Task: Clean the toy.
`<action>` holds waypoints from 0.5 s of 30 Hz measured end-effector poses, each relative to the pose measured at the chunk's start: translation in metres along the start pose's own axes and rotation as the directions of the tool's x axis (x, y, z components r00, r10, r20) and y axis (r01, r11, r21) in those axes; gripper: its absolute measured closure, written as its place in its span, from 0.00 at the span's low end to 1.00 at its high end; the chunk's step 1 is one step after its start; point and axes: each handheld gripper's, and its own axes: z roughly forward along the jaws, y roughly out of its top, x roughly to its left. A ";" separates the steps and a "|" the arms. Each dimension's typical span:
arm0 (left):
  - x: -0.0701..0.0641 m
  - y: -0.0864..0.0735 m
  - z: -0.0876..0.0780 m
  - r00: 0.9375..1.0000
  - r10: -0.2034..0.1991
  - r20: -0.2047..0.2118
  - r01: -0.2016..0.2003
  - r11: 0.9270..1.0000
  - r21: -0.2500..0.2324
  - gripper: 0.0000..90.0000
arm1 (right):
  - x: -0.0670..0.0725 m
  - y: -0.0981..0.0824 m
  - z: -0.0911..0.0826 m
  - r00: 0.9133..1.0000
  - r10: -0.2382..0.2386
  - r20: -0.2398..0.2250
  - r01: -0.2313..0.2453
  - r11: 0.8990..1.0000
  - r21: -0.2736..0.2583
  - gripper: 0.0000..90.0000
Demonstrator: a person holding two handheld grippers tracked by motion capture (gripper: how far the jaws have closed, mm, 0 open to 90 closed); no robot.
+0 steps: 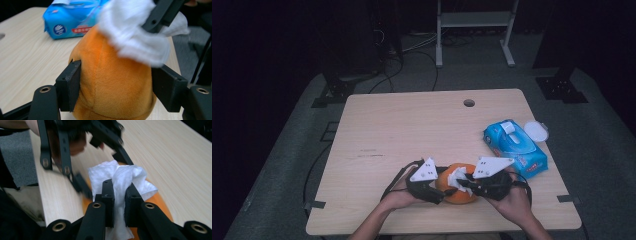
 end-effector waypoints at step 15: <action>0.007 -0.005 0.001 0.992 -0.116 0.051 0.118 0.992 -0.039 0.28 | -0.008 -0.006 -0.007 0.999 0.004 0.038 -0.006 0.999 0.035 0.89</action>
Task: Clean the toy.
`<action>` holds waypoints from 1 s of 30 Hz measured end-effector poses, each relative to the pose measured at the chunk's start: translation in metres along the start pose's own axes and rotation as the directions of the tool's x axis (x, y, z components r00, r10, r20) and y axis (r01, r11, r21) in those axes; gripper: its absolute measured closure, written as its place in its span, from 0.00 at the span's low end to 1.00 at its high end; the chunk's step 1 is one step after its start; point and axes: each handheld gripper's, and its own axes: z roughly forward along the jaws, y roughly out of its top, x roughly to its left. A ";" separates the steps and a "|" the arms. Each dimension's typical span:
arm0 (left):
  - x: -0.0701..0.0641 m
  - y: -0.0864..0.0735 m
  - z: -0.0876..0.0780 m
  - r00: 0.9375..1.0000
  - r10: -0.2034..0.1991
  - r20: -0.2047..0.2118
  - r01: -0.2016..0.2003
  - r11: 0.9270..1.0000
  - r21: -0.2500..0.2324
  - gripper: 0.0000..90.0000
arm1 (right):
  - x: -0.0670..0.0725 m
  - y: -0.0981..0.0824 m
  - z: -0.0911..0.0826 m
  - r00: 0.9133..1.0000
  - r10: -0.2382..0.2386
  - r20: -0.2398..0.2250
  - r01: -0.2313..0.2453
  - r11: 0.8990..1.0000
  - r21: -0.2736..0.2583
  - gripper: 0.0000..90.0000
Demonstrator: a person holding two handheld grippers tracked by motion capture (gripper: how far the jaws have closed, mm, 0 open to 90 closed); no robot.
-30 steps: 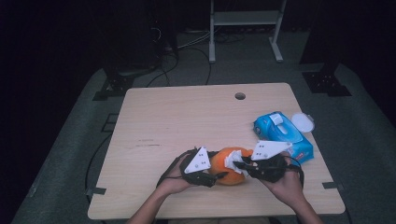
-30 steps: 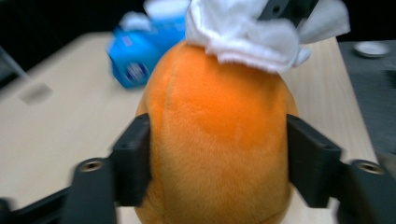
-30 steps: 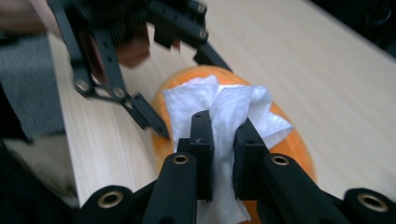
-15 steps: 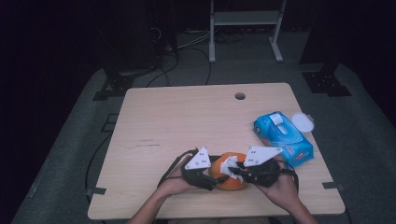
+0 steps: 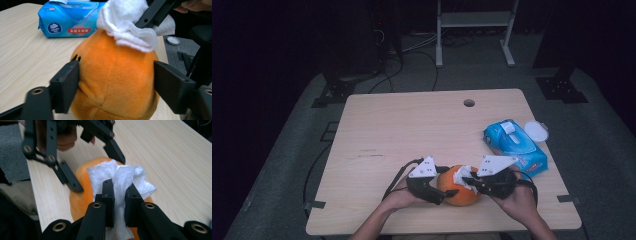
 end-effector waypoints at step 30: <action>-0.003 -0.004 -0.004 0.996 0.083 0.018 -0.083 0.996 0.007 0.34 | -0.012 -0.006 0.004 0.994 0.111 0.001 -0.111 0.992 -0.063 0.89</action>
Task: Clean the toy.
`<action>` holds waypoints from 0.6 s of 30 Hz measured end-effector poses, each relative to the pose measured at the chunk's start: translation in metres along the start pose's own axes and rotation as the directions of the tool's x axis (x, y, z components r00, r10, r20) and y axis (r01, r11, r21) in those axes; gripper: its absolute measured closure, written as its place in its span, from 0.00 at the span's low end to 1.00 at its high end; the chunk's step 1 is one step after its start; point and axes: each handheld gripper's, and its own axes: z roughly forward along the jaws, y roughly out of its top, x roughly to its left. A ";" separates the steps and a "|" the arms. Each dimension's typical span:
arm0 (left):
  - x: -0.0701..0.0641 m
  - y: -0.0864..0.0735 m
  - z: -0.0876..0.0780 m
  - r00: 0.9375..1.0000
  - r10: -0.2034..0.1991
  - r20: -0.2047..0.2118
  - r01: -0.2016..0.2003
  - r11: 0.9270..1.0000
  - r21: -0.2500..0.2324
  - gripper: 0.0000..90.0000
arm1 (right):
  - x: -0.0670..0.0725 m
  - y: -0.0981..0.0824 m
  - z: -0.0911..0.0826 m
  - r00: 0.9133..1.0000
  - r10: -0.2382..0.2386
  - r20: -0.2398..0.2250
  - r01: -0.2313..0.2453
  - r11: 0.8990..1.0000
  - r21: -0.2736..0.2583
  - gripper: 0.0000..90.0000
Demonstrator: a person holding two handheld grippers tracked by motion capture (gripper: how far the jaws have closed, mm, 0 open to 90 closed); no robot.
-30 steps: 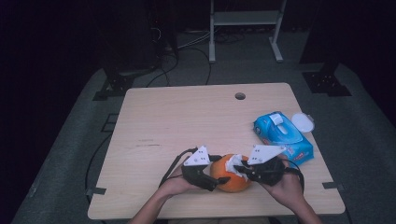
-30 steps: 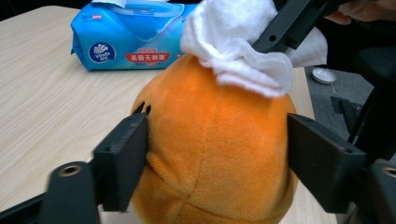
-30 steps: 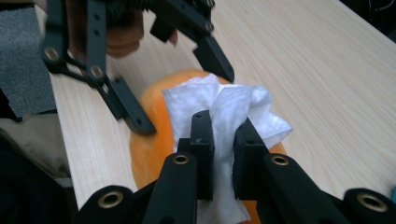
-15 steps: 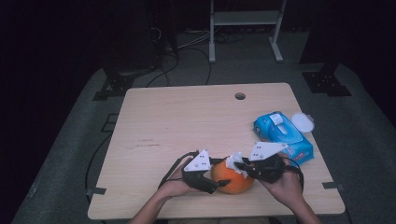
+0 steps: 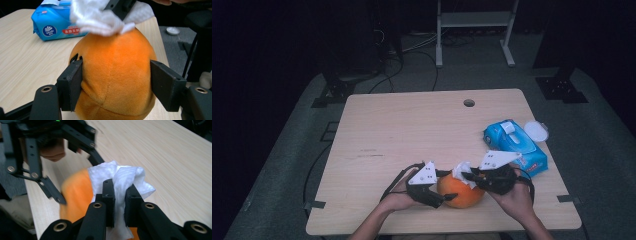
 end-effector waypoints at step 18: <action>0.006 -0.004 -0.002 0.999 -0.043 -0.024 0.043 0.999 0.011 0.35 | 0.013 0.004 0.005 1.000 -0.021 -0.017 0.021 0.999 -0.036 0.89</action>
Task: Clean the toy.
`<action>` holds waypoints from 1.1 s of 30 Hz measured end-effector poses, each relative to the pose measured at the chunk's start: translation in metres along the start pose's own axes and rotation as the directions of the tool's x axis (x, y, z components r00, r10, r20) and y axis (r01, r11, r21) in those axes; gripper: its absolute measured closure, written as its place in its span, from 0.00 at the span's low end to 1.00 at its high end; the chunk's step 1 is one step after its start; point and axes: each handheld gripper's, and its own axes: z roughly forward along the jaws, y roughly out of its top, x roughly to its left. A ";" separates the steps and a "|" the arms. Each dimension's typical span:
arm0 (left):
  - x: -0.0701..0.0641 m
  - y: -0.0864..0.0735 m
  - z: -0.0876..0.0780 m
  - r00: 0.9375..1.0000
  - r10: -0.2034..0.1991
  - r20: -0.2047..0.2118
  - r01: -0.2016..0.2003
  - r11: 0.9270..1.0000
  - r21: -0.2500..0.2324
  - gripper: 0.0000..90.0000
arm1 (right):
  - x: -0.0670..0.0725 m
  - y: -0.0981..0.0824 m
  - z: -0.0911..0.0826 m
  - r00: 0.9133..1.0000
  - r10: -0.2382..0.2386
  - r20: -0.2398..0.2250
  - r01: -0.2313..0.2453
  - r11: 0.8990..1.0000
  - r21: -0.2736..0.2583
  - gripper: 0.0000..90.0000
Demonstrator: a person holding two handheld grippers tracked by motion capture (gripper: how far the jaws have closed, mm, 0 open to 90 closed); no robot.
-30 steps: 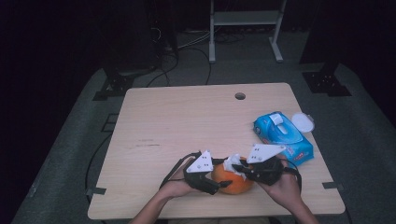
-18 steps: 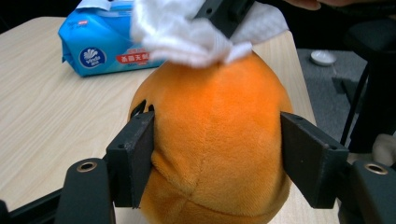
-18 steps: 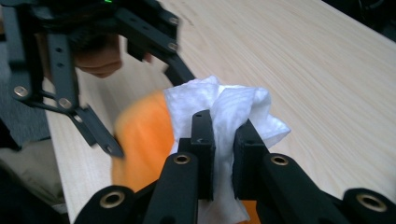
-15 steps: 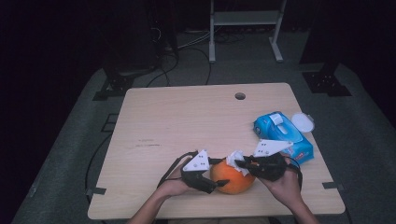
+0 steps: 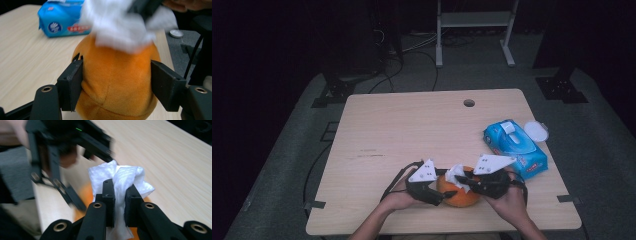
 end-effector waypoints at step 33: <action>0.021 -0.008 -0.009 0.989 -0.140 -0.046 0.139 0.990 -0.037 0.34 | -0.006 -0.013 0.000 0.999 -0.005 0.041 0.005 1.000 0.007 0.90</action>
